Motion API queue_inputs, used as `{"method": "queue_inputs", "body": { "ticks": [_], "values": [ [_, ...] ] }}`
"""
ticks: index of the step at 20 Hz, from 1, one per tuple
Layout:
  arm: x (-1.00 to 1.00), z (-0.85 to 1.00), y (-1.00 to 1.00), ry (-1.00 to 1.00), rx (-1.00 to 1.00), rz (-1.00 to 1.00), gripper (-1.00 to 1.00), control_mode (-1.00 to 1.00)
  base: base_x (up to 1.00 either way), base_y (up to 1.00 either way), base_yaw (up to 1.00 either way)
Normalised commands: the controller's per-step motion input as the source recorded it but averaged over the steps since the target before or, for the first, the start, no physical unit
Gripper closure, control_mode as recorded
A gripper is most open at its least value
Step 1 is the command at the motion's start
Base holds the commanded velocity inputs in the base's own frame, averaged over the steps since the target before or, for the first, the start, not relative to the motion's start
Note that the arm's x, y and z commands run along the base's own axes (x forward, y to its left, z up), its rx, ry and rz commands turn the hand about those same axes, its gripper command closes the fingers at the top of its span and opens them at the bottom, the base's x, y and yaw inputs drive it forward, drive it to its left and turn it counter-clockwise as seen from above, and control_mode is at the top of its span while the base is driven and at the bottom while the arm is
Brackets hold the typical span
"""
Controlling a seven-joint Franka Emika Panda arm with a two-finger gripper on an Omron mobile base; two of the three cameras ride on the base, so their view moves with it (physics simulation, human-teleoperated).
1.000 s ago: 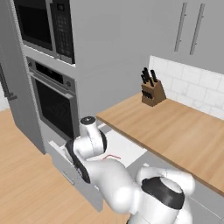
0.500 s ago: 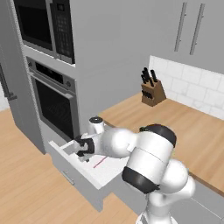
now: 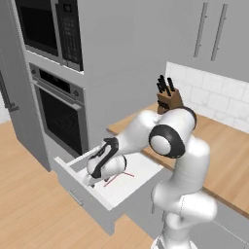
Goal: Take a straw from the drawer in front and place it inside the glass cup on the dining counter.
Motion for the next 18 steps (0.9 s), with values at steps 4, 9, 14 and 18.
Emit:
{"method": "queue_inputs", "body": {
  "ticks": [4, 9, 14, 18],
  "values": [
    [-0.34, -0.04, 0.62, 0.0, 0.08, 0.0, -1.0, -1.0, 0.0, 0.0, 0.0],
    [-0.34, -0.02, 0.83, 0.0, 0.02, 0.0, -1.0, -1.0, 0.0, 0.0, 0.0],
    [-0.44, 0.01, 0.77, 0.01, 0.0, -0.01, -1.0, -1.0, 0.0, 0.0, 0.0],
    [0.01, 0.55, -0.5, 0.0, -0.01, -0.35, -1.0, -1.0, 0.0, 0.0, 0.0]
  ]
}}
